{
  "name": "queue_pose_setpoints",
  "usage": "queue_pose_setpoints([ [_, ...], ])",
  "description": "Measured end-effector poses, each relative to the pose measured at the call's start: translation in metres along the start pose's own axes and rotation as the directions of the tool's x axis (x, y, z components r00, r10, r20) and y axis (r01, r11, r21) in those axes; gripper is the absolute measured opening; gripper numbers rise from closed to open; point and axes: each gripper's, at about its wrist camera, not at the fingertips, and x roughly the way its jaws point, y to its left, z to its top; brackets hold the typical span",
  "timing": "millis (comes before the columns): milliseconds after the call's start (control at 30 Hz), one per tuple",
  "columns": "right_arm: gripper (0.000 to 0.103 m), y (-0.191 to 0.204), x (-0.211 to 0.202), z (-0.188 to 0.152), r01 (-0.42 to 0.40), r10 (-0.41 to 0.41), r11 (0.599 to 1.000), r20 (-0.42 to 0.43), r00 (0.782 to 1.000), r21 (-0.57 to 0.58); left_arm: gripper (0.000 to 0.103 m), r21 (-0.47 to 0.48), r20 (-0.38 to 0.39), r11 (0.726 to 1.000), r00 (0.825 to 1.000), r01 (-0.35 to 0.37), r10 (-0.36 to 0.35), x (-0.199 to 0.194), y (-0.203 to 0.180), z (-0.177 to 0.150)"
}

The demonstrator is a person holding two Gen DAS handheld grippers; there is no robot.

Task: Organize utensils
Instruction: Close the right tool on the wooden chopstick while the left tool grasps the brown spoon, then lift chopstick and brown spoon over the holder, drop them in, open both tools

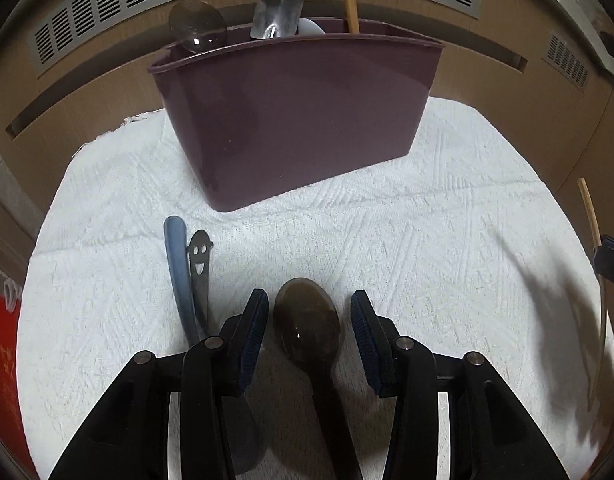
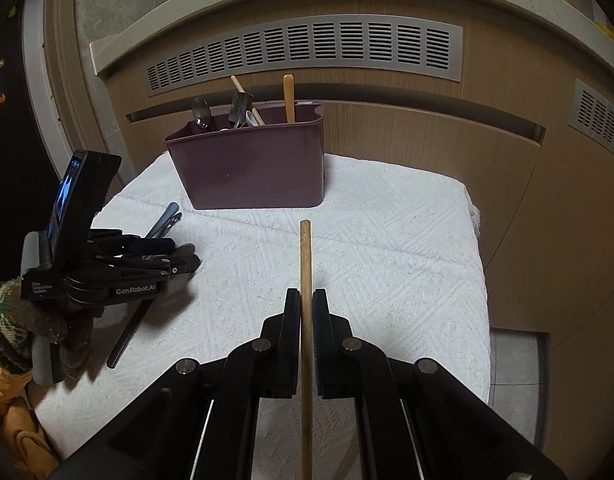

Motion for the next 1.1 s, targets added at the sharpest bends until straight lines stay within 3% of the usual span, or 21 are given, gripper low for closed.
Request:
queue_pose_setpoints([
  [67,0.006,0.001,0.0,0.0,-0.003,0.003,1.0,0.001,1.0,0.007,0.035,0.003,0.005,1.0,1.0,0.011,-0.011,0.0,-0.001,0.0],
  [233,0.006,0.004,-0.005,0.001,-0.015,0.015,1.0,0.011,1.0,0.024,0.034,-0.021,0.08,0.999,0.996,0.038,-0.036,-0.024,-0.002,-0.005],
  [400,0.006,0.013,-0.028,0.008,-0.023,0.021,0.999,0.073,0.997,0.03,0.034,-0.016,0.275,0.998,0.96,0.066,-0.059,-0.094,-0.007,-0.012],
  [500,0.006,0.023,-0.049,0.018,-0.017,0.016,1.0,0.132,0.991,0.006,0.033,-0.005,0.415,0.997,0.907,0.076,-0.068,-0.145,-0.008,-0.008],
  [600,0.006,0.034,-0.075,0.037,-0.004,0.009,1.0,0.218,0.976,-0.024,0.031,0.036,0.555,0.998,0.829,0.053,-0.064,-0.198,-0.013,0.011],
  [633,0.006,0.038,-0.084,0.047,0.005,0.004,0.999,0.251,0.968,-0.037,0.031,0.044,0.582,0.998,0.81,0.045,-0.062,-0.209,-0.013,0.016],
  [700,0.006,0.046,-0.104,0.076,0.015,0.007,0.998,0.332,0.943,-0.063,0.031,0.067,0.661,0.998,0.749,0.009,-0.051,-0.237,-0.012,0.041],
  [833,0.006,0.057,-0.132,0.136,0.041,0.011,0.994,0.451,0.893,-0.105,0.03,0.085,0.749,0.994,0.662,-0.075,-0.014,-0.267,-0.004,0.082],
  [967,0.006,0.062,-0.145,0.194,0.063,0.007,0.991,0.522,0.853,-0.116,0.029,0.082,0.786,0.989,0.617,-0.125,0.013,-0.278,0.005,0.121],
  [1100,0.006,0.062,-0.132,0.227,0.075,0.0,0.99,0.535,0.845,-0.118,0.029,0.076,0.785,0.989,0.619,-0.125,0.018,-0.271,0.018,0.149],
])
